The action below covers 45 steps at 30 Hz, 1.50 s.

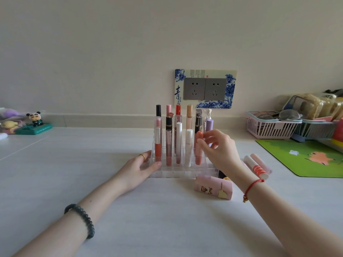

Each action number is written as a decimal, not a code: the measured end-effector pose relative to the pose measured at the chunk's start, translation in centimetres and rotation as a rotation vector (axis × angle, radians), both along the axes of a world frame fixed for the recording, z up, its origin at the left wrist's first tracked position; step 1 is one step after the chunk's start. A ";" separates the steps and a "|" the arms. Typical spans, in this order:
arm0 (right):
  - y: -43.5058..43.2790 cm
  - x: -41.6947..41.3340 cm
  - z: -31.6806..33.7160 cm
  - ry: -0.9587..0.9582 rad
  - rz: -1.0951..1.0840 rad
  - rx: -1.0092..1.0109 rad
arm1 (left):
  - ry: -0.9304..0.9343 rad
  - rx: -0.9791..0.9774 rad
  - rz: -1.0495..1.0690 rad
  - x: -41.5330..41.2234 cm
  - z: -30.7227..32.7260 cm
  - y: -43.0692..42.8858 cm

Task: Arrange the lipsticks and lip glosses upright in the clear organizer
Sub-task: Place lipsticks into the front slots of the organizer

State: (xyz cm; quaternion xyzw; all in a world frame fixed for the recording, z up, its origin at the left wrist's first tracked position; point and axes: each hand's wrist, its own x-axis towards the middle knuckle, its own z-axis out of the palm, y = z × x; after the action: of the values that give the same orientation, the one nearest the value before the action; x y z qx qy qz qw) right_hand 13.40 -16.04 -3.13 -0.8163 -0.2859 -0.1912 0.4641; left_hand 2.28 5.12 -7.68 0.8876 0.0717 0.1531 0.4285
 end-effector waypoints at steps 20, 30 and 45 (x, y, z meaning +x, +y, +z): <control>-6.8 2.5 3.3 0.033 -0.056 -0.112 | 0.000 -0.025 -0.019 0.2 0.0 -0.1; -7.9 1.0 3.6 0.188 0.057 -0.595 | 0.012 -0.023 -0.008 0.0 -0.1 0.1; -5.9 -0.6 0.9 0.197 -0.055 -0.702 | 0.027 -0.017 0.050 -0.1 0.0 -0.1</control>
State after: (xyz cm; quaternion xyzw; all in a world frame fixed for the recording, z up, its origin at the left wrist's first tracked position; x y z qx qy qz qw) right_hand 12.77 -21.95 -2.22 -0.9477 -0.2661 -0.0144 0.1758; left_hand 2.16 5.03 -7.68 0.8838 0.1006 0.1512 0.4311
